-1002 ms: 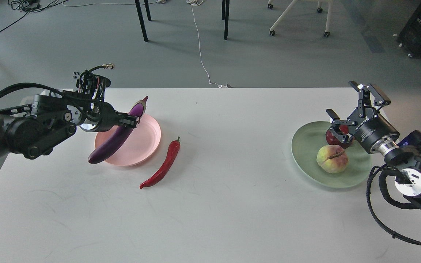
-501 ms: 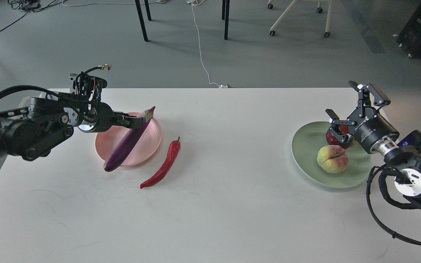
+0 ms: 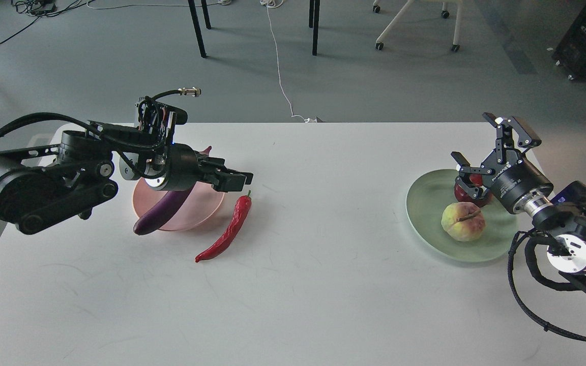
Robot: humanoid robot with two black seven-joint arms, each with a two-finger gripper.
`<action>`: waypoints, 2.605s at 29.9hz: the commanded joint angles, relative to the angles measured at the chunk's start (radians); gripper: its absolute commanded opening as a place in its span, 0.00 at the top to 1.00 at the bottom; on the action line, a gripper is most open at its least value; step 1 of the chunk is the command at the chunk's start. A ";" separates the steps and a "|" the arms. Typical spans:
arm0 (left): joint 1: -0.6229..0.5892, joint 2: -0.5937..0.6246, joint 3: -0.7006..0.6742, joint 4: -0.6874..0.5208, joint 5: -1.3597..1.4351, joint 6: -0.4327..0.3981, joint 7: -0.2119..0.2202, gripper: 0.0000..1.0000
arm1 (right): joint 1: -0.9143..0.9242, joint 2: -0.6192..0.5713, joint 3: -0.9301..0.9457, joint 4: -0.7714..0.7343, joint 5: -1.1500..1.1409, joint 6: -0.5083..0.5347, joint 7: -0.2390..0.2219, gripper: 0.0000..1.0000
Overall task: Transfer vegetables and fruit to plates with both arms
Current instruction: 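Grasp the red chili pepper with the left gripper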
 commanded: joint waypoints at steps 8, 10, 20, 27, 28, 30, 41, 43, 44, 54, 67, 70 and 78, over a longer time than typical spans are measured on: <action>0.054 -0.148 0.016 0.080 0.015 0.027 0.035 0.17 | 0.000 -0.009 0.000 0.001 0.000 0.000 0.000 0.02; 0.066 -0.148 0.016 0.101 0.019 0.027 0.035 0.17 | 0.000 -0.009 0.000 0.001 0.000 0.000 0.000 0.02; 0.092 -0.133 0.017 0.129 0.045 0.027 0.034 0.17 | 0.000 -0.010 0.002 0.001 0.000 0.000 0.000 0.02; 0.116 -0.132 0.017 0.125 0.061 0.024 0.032 0.17 | 0.000 -0.010 0.002 0.001 0.000 0.000 0.000 0.02; 0.120 -0.133 0.017 0.125 0.061 0.024 0.032 0.17 | 0.000 -0.012 0.002 0.001 0.000 0.000 0.000 0.02; 0.121 -0.134 0.017 0.125 0.061 0.024 0.032 0.17 | 0.000 -0.012 0.003 0.001 0.000 0.000 0.000 0.02; 0.129 -0.113 0.017 0.128 0.076 0.024 0.032 0.17 | -0.002 -0.012 0.008 0.001 0.000 0.000 0.000 0.02; 0.129 -0.113 0.019 0.128 0.076 0.024 0.030 0.17 | -0.002 -0.012 0.008 0.001 0.000 0.000 0.000 0.02; 0.129 -0.111 0.019 0.129 0.076 0.024 0.030 0.17 | -0.002 -0.012 0.008 0.001 0.000 0.000 0.000 0.02; 0.138 -0.106 0.017 0.128 0.078 0.021 0.030 0.17 | -0.002 -0.012 0.008 0.001 0.000 0.000 0.000 0.02; 0.156 -0.105 0.019 0.131 0.117 0.020 0.030 0.27 | -0.002 -0.012 0.008 0.001 0.000 0.000 0.000 0.02; 0.158 -0.103 0.019 0.131 0.137 0.018 0.030 0.30 | -0.002 -0.012 0.008 0.001 0.000 0.000 0.000 0.02; 0.155 -0.106 0.017 0.131 0.140 0.016 0.035 0.81 | -0.002 -0.012 0.008 0.001 0.000 0.000 0.000 0.02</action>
